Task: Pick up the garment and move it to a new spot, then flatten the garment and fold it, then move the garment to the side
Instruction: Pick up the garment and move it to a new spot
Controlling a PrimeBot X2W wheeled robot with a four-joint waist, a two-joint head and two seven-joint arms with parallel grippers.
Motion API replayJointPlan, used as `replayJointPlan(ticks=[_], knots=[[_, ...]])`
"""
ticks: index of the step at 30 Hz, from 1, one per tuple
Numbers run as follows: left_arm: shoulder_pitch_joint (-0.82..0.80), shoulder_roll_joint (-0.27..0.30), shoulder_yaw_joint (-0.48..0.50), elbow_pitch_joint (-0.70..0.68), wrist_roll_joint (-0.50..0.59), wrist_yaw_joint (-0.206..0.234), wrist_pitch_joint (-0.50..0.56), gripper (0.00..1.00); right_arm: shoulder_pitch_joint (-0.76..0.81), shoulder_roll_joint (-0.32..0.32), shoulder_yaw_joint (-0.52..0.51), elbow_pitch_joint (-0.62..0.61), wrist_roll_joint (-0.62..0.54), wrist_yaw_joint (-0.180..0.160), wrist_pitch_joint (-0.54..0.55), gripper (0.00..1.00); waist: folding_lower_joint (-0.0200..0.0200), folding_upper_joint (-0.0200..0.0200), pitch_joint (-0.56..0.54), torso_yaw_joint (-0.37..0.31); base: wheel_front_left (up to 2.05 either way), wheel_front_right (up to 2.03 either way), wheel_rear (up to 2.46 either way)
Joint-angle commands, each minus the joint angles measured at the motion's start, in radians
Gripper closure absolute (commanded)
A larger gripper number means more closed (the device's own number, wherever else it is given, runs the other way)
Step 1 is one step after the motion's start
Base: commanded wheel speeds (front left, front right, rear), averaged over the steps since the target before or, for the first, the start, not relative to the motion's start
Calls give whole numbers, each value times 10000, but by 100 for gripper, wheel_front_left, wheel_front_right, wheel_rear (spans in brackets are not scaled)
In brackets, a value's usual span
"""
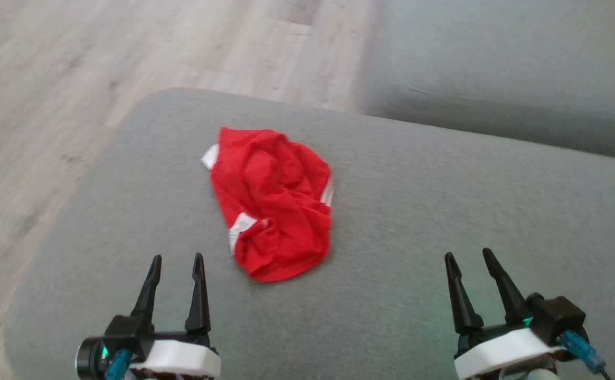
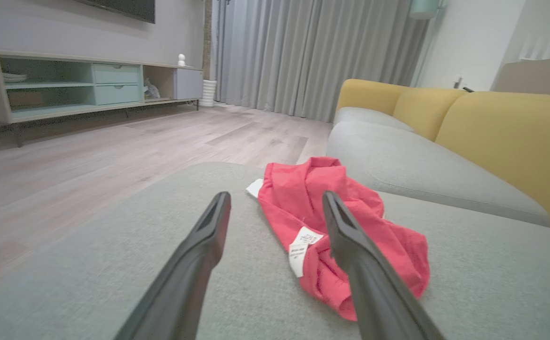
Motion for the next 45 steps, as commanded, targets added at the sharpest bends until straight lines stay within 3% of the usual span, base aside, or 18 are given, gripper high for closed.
replayJointPlan(ticks=[1, 9, 17, 33, 45], knots=[[-213, 43, 390, -264, 140, -26, -53, 0, -220, -51, 258, -322, 113, -9, -110, 0, 0, -1, -152, 505, 0, 0, 0], [-51, 43, 584, -235, 282, -142, -53, 0, -122, -51, 600, -269, 358, -9, -110, 0, 0, -1, -202, 980, 0, 0, 0], [-318, 43, 495, 25, 384, -328, -53, 0, -234, -51, 614, -168, 295, -9, -110, 0, 0, -1, 128, 608, 0, 0, 0], [-4735, 243, -589, 4471, 653, -1229, 1513, 0, -1172, -51, 298, -184, -486, -9, -110, 0, 0, -1, 2251, -748, 0, 0, 0], [-5847, 429, -782, 6729, 344, -1344, 1410, 3, -1447, -51, 231, -194, -483, -9, -111, 0, 0, -1, 2565, -1263, 0, 0, 0]])
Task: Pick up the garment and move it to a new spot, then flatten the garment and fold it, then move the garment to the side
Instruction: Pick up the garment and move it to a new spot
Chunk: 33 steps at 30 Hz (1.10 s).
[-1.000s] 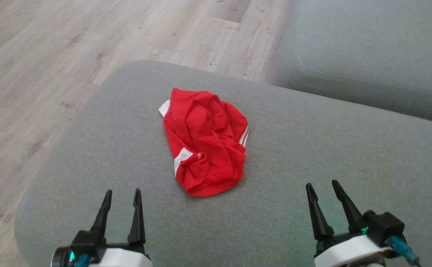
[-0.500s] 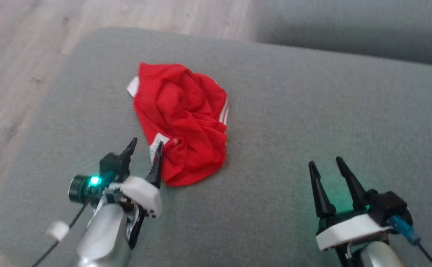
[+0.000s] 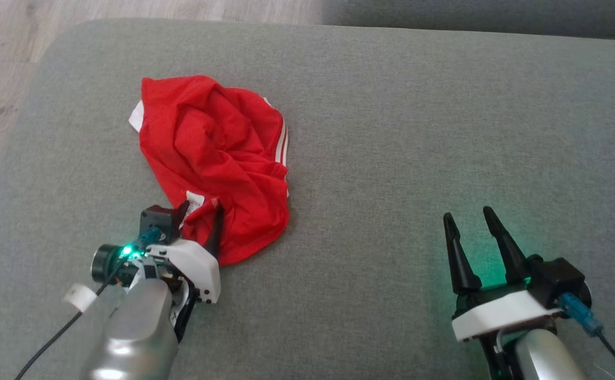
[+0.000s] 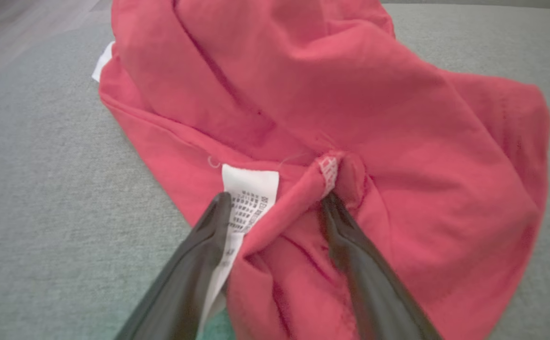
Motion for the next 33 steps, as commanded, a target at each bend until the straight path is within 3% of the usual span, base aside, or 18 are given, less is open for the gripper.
replayJointPlan(ticks=[1, 2, 9, 16, 20, 27, 33], knots=[[-454, 316, 236, -9, -75, 2, -85, 60, -346, -43, 237, -308, -26, -9, -111, 0, -1, 0, -12, -42, 0, 0, 0], [-523, 325, 206, 57, -98, -18, -179, 100, -362, -43, 239, -303, -34, -9, -111, 0, -1, 0, -14, -69, 0, 0, 0], [-930, 646, 215, -1031, -55, -48, -1458, 100, -381, -43, 240, -236, 130, -9, -111, 0, -1, 0, -390, -315, 0, 0, 0], [-1054, 1290, 635, -5737, 342, 80, -1531, 100, -273, -43, 310, -255, 497, -9, -111, 0, -1, 0, -1020, -674, 0, 0, 0], [-1492, 1720, 653, -7420, 571, 41, -1532, 100, -273, -43, 472, -275, 744, -9, -111, 0, -1, 0, -1288, -1059, 0, 0, 0], [-2881, 2532, 453, -8233, 735, -68, -883, 100, -410, -43, 750, -348, 1133, -9, -111, 0, -1, 0, -1418, -1962, 0, 0, 0], [-3705, 2638, -108, -8165, 521, -124, -497, 100, -529, -43, 964, -423, 1337, -9, -111, 0, -1, 0, -1276, -2683, 0, 0, 0]])
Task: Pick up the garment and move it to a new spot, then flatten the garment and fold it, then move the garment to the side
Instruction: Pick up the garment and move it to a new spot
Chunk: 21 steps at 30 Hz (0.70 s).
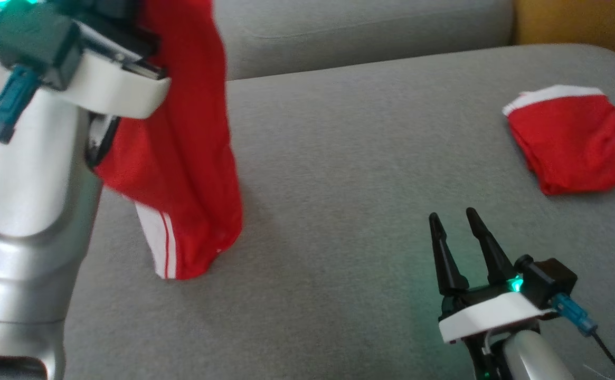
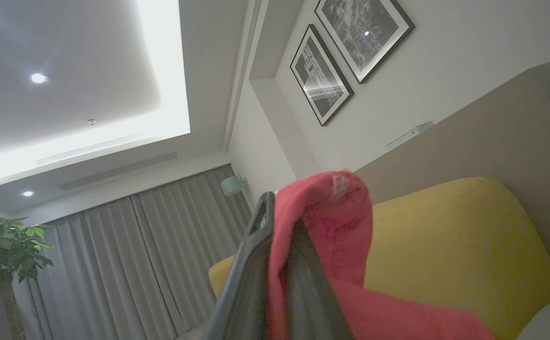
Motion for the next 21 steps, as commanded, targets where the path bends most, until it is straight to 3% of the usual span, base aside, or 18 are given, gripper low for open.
replayJointPlan(ticks=[1, 11, 17, 18, 19, 21], knots=[[-723, 334, 140, -263, -128, -37, 93, 100, -486, -41, 286, -360, 88, -9, -111, 0, 1, 0, 130, -406, 0, 0, 0], [-1069, -353, -994, -61, -452, -53, 567, 100, -1007, -41, 714, -596, 365, -9, -111, 0, 1, 0, 977, -1893, 0, 0, 0], [-1711, -574, -1272, 1039, -325, -30, 880, 100, -1556, -41, 1485, -1023, 762, -9, -111, 0, 1, 0, 1946, -3116, 0, 0, 0], [-1839, -589, -1300, 1377, -319, -30, 931, 73, -1620, -41, 1608, -1105, 844, -9, -111, 0, 1, 0, 2088, -3285, 0, 0, 0], [-1961, -615, -1334, 1744, -337, -32, 1006, 0, -1672, -41, 1714, -1184, 926, -9, -111, 0, 1, 0, 2233, -3439, 0, 0, 0], [-2171, -665, -1531, 2473, -385, -41, 1134, 0, -1748, -41, 1860, -1308, 1078, -9, -111, 0, 1, 0, 2455, -3657, 0, 0, 0]])
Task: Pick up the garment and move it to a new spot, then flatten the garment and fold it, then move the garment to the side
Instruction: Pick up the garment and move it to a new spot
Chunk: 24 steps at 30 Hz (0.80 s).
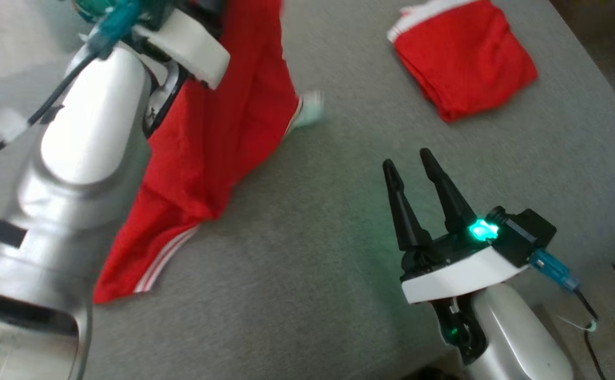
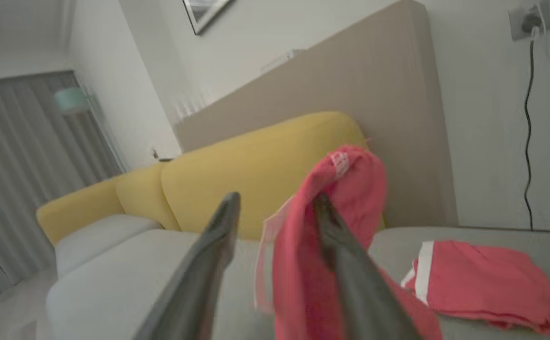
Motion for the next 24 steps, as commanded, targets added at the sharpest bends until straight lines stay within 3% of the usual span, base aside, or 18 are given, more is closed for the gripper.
replayJointPlan(ticks=[1, 6, 11, 19, 24], knots=[[-475, 211, 127, -97, -15, 30, 73, 0, -258, -22, 245, -370, 75, -9, -109, 0, -2, 0, 637, -621, 0, 0, 0], [-796, 219, -742, 971, -452, 18, -91, 0, -256, -22, 349, -509, 197, -9, -109, 0, -2, 0, 855, -651, 0, 0, 0], [-1060, 499, -1509, 1403, -1049, 16, -351, 0, -274, -22, 241, -470, 114, -9, -109, 0, -2, 0, 790, -223, 0, 0, 0], [-948, 941, -1903, 1615, -1625, 33, -975, 0, -244, -22, -141, -310, -217, -9, -109, 0, -2, 0, 266, 965, 0, 0, 0], [58, 1169, -1629, 1458, -1942, 465, -1505, 0, -34, -22, -675, -137, -597, -9, -109, 0, -2, 0, -299, 2061, 0, 0, 0]])
